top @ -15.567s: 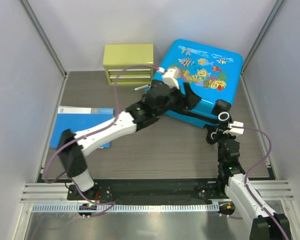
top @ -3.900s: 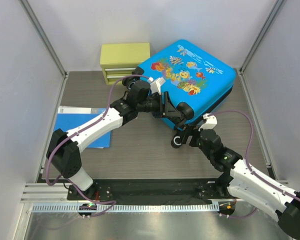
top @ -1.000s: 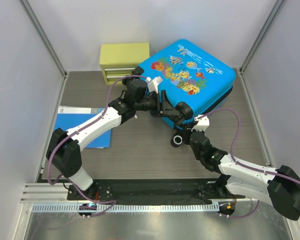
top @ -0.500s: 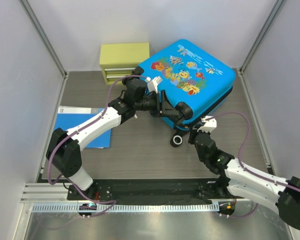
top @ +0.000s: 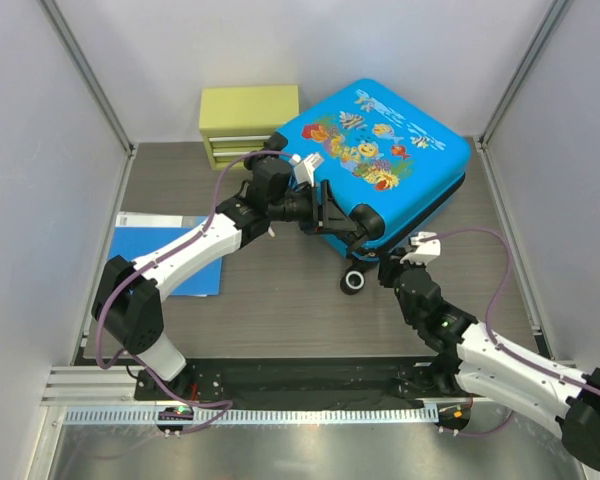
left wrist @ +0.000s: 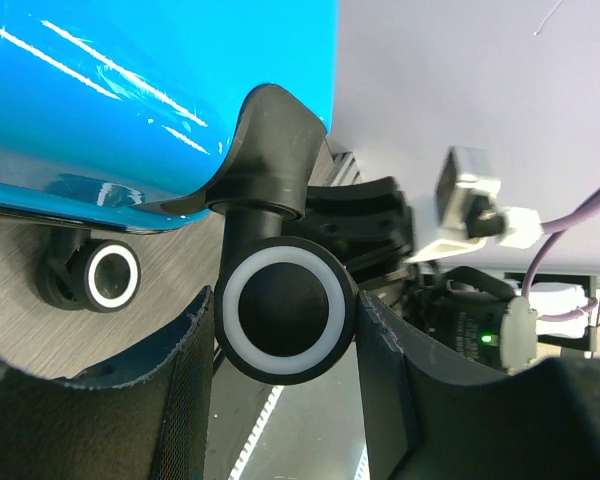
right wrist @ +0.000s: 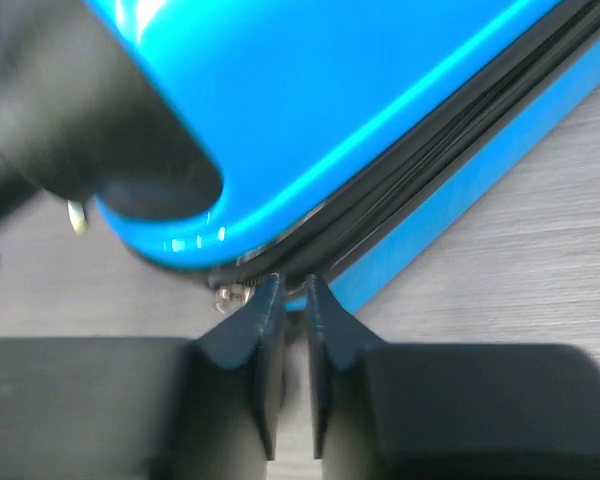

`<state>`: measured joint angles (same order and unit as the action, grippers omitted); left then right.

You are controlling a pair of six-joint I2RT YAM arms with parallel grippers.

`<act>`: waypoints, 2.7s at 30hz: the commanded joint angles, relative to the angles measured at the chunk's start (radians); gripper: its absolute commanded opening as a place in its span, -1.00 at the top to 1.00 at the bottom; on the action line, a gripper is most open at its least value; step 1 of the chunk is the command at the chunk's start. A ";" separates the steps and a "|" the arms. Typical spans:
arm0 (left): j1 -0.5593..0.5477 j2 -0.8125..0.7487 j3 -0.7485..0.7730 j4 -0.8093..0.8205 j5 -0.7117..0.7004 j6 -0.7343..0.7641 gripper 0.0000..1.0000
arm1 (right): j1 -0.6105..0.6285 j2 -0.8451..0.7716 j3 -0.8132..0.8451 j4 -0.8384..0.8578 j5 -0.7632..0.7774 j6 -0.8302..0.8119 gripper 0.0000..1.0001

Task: Pack the luggage
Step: Zip the luggage at the center of the board.

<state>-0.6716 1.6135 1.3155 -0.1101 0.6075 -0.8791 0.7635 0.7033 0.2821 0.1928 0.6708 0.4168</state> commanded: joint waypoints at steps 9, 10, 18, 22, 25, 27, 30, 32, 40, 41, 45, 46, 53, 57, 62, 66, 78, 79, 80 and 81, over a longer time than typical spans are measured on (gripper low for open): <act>0.107 -0.043 0.017 0.124 -0.183 0.080 1.00 | 0.003 0.071 0.045 0.026 -0.149 0.085 -0.08; 0.107 -0.043 0.016 0.118 -0.183 0.083 1.00 | 0.007 0.061 0.043 0.039 -0.160 0.089 -0.10; 0.107 -0.063 0.019 0.075 -0.195 0.130 1.00 | 0.014 0.117 0.049 0.068 -0.122 0.099 -0.11; 0.107 -0.056 0.039 0.049 -0.190 0.149 0.99 | 0.026 0.188 0.072 0.109 -0.114 0.105 -0.10; 0.107 -0.052 0.051 0.043 -0.181 0.152 1.00 | 0.036 0.232 0.097 0.105 -0.068 0.117 -0.09; 0.107 -0.050 0.050 0.041 -0.175 0.154 1.00 | 0.052 0.240 0.097 0.117 -0.048 0.126 -0.09; 0.107 -0.053 0.042 0.040 -0.175 0.160 1.00 | 0.077 0.240 0.089 0.138 0.024 0.148 -0.05; 0.107 -0.055 0.037 0.041 -0.172 0.161 1.00 | 0.091 0.240 0.086 0.143 0.070 0.158 -0.01; 0.107 -0.055 0.031 0.041 -0.169 0.166 1.00 | 0.112 0.275 0.086 0.195 0.148 0.180 0.48; 0.107 -0.055 0.031 0.043 -0.167 0.167 1.00 | 0.114 0.289 0.091 0.197 0.150 0.180 0.49; 0.107 -0.050 0.036 0.043 -0.166 0.166 1.00 | 0.117 0.320 0.095 0.218 0.151 0.185 0.66; 0.107 -0.049 0.034 0.041 -0.164 0.167 1.00 | 0.119 0.324 0.097 0.220 0.154 0.188 0.71; 0.109 -0.044 0.037 0.041 -0.164 0.175 1.00 | 0.128 0.286 0.098 0.157 0.214 0.183 0.98; 0.116 -0.047 0.031 0.043 -0.163 0.175 1.00 | 0.128 0.188 0.072 0.102 0.256 0.186 0.97; 0.133 -0.055 0.025 0.050 -0.166 0.170 1.00 | 0.126 0.088 0.037 0.030 0.288 0.204 0.97; 0.135 -0.056 0.019 0.055 -0.160 0.167 1.00 | 0.125 0.056 0.008 0.043 0.315 0.188 0.98; 0.135 -0.055 0.031 0.084 -0.095 0.170 1.00 | 0.125 0.099 0.049 0.025 -0.048 0.117 0.30; 0.135 -0.053 0.033 0.090 -0.094 0.170 1.00 | 0.126 0.091 0.052 0.014 -0.056 0.117 0.24; 0.135 -0.052 0.034 0.093 -0.085 0.172 0.99 | 0.125 0.073 0.052 0.010 -0.071 0.111 0.19; 0.135 -0.049 0.036 0.095 -0.077 0.173 1.00 | 0.126 0.068 0.052 0.005 -0.077 0.106 0.10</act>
<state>-0.6388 1.6012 1.3102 -0.1513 0.6823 -0.7799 0.8879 0.8108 0.2920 0.2073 0.6655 0.5350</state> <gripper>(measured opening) 0.502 0.390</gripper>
